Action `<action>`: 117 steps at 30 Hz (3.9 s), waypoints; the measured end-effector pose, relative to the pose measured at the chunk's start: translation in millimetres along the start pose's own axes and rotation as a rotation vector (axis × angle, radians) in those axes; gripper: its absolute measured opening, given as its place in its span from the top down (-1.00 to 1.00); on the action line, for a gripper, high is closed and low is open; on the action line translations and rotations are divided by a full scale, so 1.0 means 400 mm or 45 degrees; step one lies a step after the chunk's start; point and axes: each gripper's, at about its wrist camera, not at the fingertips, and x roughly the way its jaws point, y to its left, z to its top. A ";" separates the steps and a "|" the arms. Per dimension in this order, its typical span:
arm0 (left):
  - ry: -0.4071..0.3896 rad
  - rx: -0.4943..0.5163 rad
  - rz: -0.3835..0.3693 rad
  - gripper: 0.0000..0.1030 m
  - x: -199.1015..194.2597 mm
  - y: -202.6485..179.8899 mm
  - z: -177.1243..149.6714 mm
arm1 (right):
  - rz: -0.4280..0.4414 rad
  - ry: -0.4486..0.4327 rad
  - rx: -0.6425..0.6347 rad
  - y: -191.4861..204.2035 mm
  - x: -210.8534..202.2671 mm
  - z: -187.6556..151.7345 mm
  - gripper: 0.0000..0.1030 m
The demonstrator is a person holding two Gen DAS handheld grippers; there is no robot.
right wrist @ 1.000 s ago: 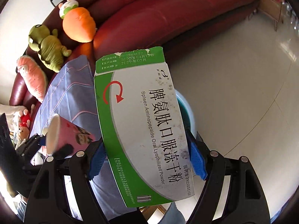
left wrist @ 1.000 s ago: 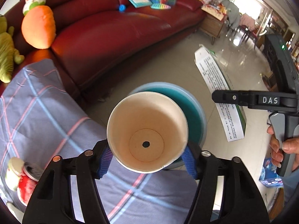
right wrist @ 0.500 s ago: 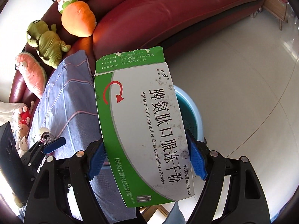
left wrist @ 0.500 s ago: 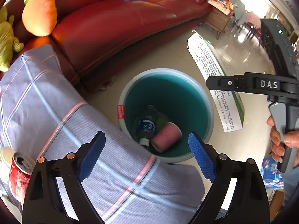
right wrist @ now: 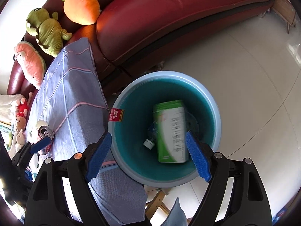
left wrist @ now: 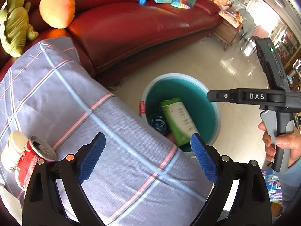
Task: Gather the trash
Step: 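Carry the cup and box over the bucket and open both tools, then grasp the red Coca-Cola can with the right tool and lift it, then grasp the green-white supplement tube with the left tool while the right tool holds the can, then carry the supplement tube over the bucket and open the left tool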
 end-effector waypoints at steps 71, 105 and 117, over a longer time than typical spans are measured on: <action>-0.086 -0.296 0.178 -0.79 -0.253 0.704 -0.300 | -0.030 0.505 -1.704 0.909 0.292 -0.362 -0.21; 0.136 0.184 0.206 -0.09 -0.018 0.571 -0.111 | 0.067 0.254 -0.633 0.611 0.147 -0.137 -0.22; 0.055 0.054 0.240 0.00 -0.083 0.497 -0.116 | 0.138 0.185 -0.508 0.525 0.088 -0.143 -0.22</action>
